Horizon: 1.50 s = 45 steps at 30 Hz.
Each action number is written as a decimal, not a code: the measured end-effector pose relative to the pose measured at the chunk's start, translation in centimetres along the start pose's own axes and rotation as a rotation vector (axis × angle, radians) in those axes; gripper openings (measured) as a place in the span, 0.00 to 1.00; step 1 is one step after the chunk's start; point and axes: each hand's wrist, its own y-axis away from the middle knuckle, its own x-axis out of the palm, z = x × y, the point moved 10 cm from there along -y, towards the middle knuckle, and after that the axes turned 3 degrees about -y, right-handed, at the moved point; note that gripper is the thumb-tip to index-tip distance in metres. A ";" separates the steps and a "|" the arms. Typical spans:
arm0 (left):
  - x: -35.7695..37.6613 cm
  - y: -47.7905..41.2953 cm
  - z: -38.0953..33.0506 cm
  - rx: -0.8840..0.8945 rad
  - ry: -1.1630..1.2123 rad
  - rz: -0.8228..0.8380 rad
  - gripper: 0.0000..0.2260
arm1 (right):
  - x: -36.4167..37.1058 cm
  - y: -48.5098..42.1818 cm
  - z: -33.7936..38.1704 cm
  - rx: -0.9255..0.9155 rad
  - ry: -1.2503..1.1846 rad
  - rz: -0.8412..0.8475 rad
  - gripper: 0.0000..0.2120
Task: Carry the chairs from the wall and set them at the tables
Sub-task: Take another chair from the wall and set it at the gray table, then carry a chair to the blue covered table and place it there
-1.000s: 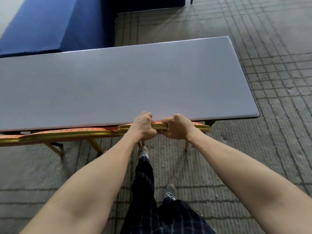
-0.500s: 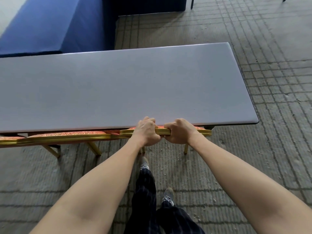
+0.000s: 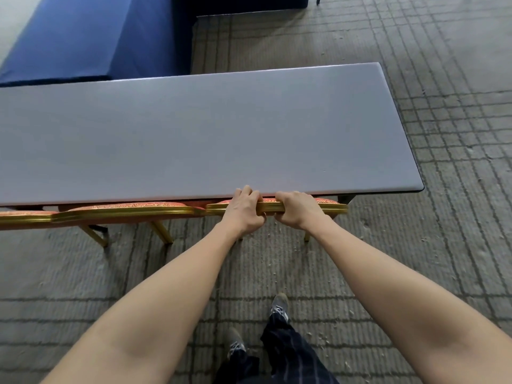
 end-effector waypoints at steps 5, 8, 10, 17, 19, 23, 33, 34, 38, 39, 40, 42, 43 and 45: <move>-1.0 3.5 1.1 0.049 0.219 -0.062 0.26 | -0.8 0.9 5.3 -0.093 -0.181 -0.044 0.22; -2.7 7.7 4.8 -0.014 0.306 -0.169 0.30 | -0.7 1.4 10.8 -0.182 -0.248 -0.132 0.27; -3.1 11.4 8.7 -0.050 0.306 -0.164 0.32 | 1.0 2.4 15.9 -0.250 -0.278 -0.129 0.27; -2.5 30.8 28.4 -0.363 0.289 -0.145 0.26 | 12.8 6.2 37.7 -0.456 -0.185 0.147 0.24; -1.6 38.7 34.3 -0.457 0.335 -0.193 0.25 | 16.6 8.6 44.9 -0.544 -0.153 0.207 0.23; 1.5 53.0 43.6 -0.626 0.416 -0.250 0.24 | 24.5 13.7 57.2 -0.654 -0.112 0.328 0.24; 7.2 85.9 57.7 -1.102 0.545 -0.512 0.23 | 40.5 30.9 87.2 -1.041 0.036 0.623 0.24; 7.9 88.3 58.5 -1.139 0.562 -0.530 0.23 | 41.9 32.4 89.3 -1.071 0.067 0.657 0.24; 11.6 97.0 61.0 -1.290 0.660 -0.611 0.22 | 48.5 37.5 97.4 -1.194 0.197 0.776 0.24; 12.6 99.1 61.6 -1.338 0.687 -0.621 0.22 | 50.3 38.7 99.3 -1.226 0.239 0.809 0.24; 13.7 101.4 62.3 -1.382 0.710 -0.631 0.22 | 52.2 40.1 101.3 -1.266 0.278 0.846 0.24; 15.7 106.0 63.7 -1.471 0.750 -0.655 0.22 | 56.2 42.7 105.5 -1.341 0.339 0.919 0.24; 16.6 108.6 64.3 -1.529 0.772 -0.694 0.22 | 58.3 44.1 107.7 -1.374 0.362 0.955 0.24; 17.6 114.0 64.5 -1.683 0.801 -0.786 0.22 | 61.7 47.8 112.0 -1.466 0.409 1.036 0.24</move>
